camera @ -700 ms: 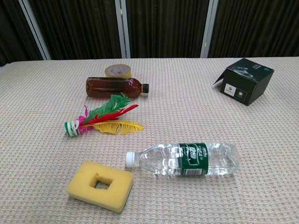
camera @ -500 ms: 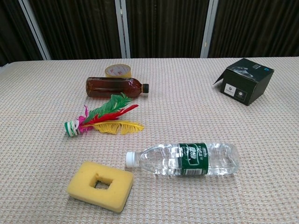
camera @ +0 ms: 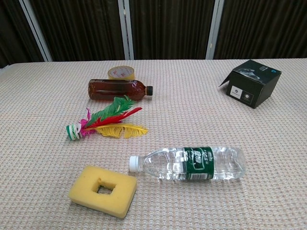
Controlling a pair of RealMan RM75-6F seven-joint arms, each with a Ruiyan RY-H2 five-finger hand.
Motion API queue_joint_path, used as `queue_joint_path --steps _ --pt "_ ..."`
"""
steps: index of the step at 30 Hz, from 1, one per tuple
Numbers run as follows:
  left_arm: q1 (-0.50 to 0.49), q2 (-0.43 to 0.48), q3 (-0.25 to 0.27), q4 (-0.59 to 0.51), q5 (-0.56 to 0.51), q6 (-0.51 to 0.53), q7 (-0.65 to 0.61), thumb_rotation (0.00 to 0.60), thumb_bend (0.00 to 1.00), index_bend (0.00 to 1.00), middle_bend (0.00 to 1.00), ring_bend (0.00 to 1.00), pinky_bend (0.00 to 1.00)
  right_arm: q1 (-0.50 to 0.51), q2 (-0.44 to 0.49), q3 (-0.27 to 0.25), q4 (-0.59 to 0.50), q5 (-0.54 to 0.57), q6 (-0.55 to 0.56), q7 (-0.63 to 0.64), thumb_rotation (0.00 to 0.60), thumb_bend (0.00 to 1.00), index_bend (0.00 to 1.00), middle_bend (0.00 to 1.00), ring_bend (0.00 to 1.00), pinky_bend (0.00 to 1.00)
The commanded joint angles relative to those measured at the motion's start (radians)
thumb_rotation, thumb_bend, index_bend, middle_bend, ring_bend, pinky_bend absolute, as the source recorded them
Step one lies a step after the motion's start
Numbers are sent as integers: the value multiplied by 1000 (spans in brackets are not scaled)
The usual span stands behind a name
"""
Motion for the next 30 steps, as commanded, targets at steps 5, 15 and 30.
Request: queue_joint_path --steps 5,15,30 --pt "-120 -165 -61 113 0 -76 -53 600 240 459 0 0 0 15 10 10 5 13 -22 34 600 86 0 0 0 0" --pt "-300 -435 -100 349 -35 -236 -96 600 240 432 0 0 0 0 59 12 14 -5 4 170 600 86 0 0 0 0" --pt "-404 -557 -96 485 -60 -327 -146 600 236 434 0 0 0 -8 58 11 16 0 17 175 600 86 0 0 0 0"
